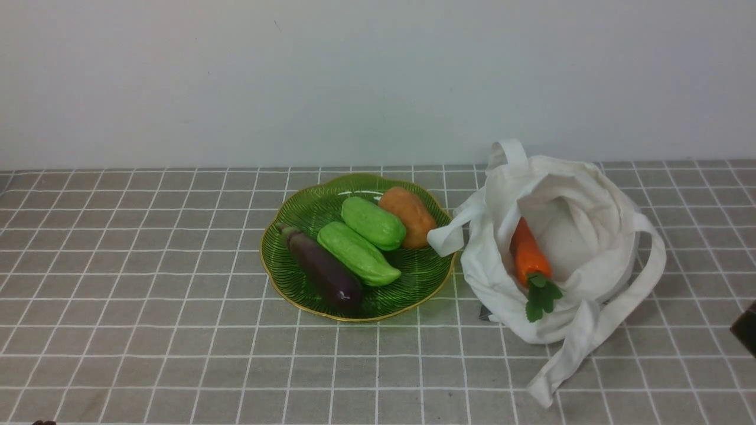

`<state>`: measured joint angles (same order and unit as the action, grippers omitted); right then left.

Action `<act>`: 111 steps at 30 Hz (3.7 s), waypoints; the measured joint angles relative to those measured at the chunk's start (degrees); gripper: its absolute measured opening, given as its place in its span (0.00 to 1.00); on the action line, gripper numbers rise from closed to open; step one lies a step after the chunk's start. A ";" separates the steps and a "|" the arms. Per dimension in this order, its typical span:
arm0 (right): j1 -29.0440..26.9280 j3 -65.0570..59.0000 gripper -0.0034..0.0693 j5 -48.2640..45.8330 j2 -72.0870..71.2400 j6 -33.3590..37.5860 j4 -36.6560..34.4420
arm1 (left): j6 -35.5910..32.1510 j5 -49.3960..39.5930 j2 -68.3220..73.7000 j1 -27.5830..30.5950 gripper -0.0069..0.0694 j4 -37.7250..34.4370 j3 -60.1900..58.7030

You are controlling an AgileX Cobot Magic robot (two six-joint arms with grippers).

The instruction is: Take vegetables from bag on grey coffee tablecloth place on plate.

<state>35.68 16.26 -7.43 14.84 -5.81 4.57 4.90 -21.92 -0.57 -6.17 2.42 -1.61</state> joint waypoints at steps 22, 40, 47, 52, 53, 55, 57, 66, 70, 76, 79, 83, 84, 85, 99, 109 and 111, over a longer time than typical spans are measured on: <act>-0.14 -1.36 0.03 -1.56 -1.12 0.06 0.14 | 0.00 0.00 0.00 0.00 0.08 0.00 0.00; -29.90 -16.74 0.03 -9.63 -15.49 3.58 -3.25 | 0.00 0.00 0.00 0.00 0.08 0.00 0.00; -31.60 -17.04 0.03 -13.62 -15.49 6.51 -3.55 | 0.00 0.00 0.00 0.00 0.08 0.00 0.00; -31.66 -17.53 0.03 -13.98 -15.49 6.92 -4.14 | 0.00 0.00 0.00 0.00 0.08 0.00 0.00; -31.66 -17.53 0.03 -13.98 -15.49 6.97 -4.14 | 0.00 0.00 0.00 0.00 0.08 0.00 0.00; -31.30 -17.53 0.03 -13.98 -15.49 7.08 -4.14 | 0.00 0.00 0.00 0.00 0.08 0.00 0.00; -30.60 -17.53 0.03 -13.98 -15.49 7.08 -4.14 | 0.00 0.00 0.00 0.00 0.08 0.00 0.00; -29.68 -17.53 0.03 -13.98 -15.49 7.08 -4.14 | 0.00 0.00 0.00 0.00 0.08 0.00 0.00; -29.68 -17.53 0.03 -13.98 -15.49 7.08 -4.14 | 0.00 0.00 0.00 0.00 0.08 0.00 0.00; -29.68 -17.53 0.03 -13.98 -15.49 7.08 -4.14 | 0.00 0.00 0.00 0.00 0.08 0.00 0.00; -29.68 -17.53 0.03 -13.98 -15.49 7.08 -4.14 | 0.00 0.00 0.00 0.00 0.08 0.00 0.00; -29.68 -17.53 0.03 -13.98 -15.49 7.08 -4.14 | 0.00 0.00 0.00 0.00 0.08 0.00 0.00; -29.68 -17.53 0.03 -13.98 -15.49 7.08 -4.14 | 0.00 0.00 0.00 0.00 0.08 0.00 0.00; -29.68 -17.53 0.03 -13.98 -15.49 7.08 -4.14 | 0.00 0.00 0.00 0.00 0.08 0.00 0.00; -29.68 -17.53 0.03 -13.98 -15.49 7.08 -4.14 | 0.00 0.00 0.00 0.00 0.08 0.00 0.00; -29.68 -17.53 0.03 -13.98 -15.49 7.08 -4.14 | 0.00 0.00 0.00 0.00 0.08 0.00 0.00; -29.68 -17.53 0.03 -13.98 -15.49 7.08 -4.14 | 0.00 0.00 0.00 0.00 0.08 0.00 0.00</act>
<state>6.00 -1.27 -21.41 -0.65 1.28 0.43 4.90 -21.92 -0.57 -6.17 2.42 -1.61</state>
